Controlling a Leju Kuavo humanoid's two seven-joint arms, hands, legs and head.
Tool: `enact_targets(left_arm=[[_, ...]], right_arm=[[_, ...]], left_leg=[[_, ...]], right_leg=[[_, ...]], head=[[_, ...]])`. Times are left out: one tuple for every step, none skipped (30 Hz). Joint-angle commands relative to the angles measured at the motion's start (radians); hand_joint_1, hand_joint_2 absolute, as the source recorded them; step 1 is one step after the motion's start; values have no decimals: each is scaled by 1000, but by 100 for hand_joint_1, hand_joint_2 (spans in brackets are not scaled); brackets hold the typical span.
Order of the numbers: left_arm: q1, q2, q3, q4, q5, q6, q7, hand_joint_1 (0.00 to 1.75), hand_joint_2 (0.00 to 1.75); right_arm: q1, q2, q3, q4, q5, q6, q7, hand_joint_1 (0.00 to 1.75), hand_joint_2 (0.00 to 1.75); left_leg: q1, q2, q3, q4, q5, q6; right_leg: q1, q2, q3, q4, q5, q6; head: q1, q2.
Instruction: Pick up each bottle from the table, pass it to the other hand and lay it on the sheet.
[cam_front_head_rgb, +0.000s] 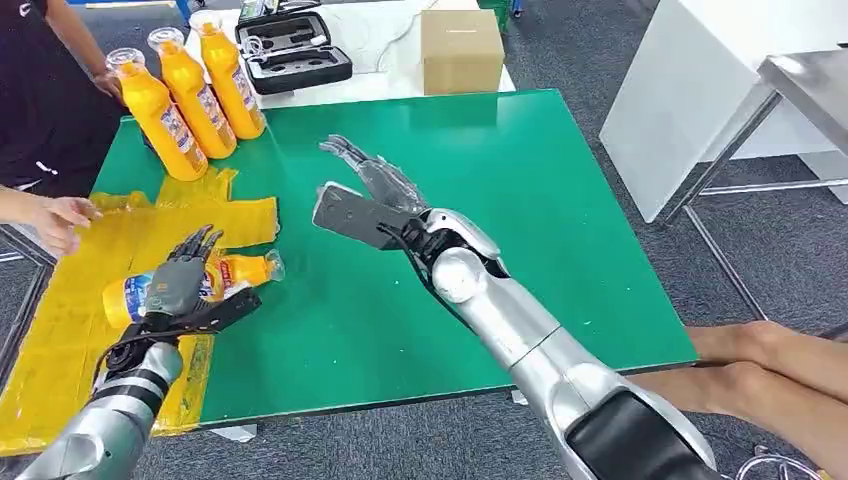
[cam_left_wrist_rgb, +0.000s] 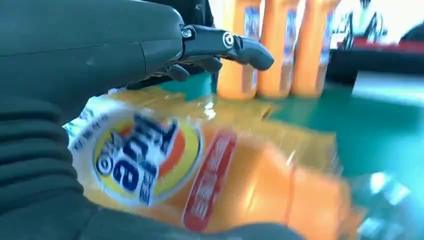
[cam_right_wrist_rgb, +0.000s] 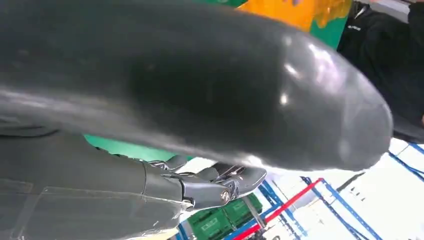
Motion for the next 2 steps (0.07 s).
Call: enact_targets(left_arm=[[80, -114, 114, -554, 482, -119, -148, 0, 0], [81, -113, 111, -561, 480, -123, -139, 0, 0]], right_arm=[[-21, -14, 26, 68, 9, -7, -2, 0, 0], [-21, -14, 26, 69, 9, -7, -2, 0, 0]], left_leg=[[2, -5, 3, 3, -4, 0], [2, -3, 1, 2, -3, 0]], right_leg=[[2, -5, 5, 1, -5, -1], [2, -4, 3, 0, -3, -1]], head=[[0, 0], [0, 0]])
